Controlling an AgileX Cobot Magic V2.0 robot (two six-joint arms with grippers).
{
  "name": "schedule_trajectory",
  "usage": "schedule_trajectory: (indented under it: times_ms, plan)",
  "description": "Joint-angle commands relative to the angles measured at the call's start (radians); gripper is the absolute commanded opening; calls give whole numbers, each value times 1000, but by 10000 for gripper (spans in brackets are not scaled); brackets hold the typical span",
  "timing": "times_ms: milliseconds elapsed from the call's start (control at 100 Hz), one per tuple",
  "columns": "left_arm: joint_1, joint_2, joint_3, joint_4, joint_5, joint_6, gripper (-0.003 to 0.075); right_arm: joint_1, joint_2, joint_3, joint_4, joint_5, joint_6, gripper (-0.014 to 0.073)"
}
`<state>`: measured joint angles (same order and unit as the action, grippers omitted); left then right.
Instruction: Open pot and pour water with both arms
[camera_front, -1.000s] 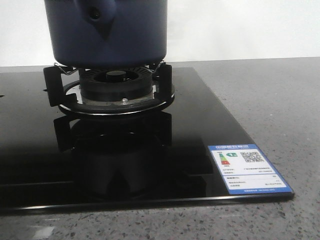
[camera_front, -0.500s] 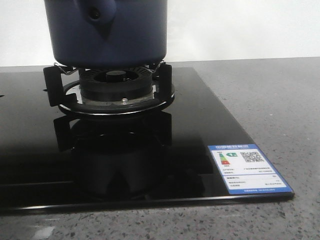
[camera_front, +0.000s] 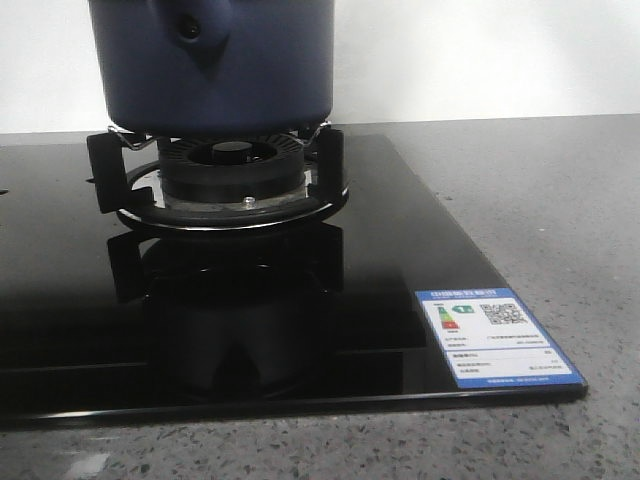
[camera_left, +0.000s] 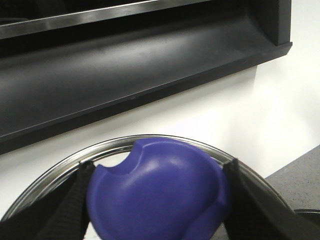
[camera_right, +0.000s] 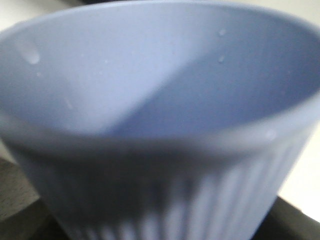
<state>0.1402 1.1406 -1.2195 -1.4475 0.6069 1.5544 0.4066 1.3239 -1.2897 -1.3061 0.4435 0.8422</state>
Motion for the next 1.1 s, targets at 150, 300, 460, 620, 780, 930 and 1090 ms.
schedule_trajectory:
  times_ms: [150,300,460,620,780,930,1090]
  plan:
    - [0,-23,-35,-75,-23,-3,368,-292,-168,98,89,-346,166,285]
    - [0,-23,-35,-75,-23,-3,368,-532,-251,244,96,-608,280,285]
    - [0,-23,-35,-75,-21,-3,368,-676,-301,422,173,-676,294,285]
    - [0,-21,-35,-73,-18,-3,368,-685,-316,588,160,-779,255,285]
    - [0,-3,-35,-72,-7,-3,368,-685,-287,685,162,-844,136,285]
    - [0,24,-35,-76,24,-3,368,-685,-206,686,187,-929,77,285]
    - [0,35,-35,-82,29,-3,368,-685,-91,686,261,-1033,-46,285]
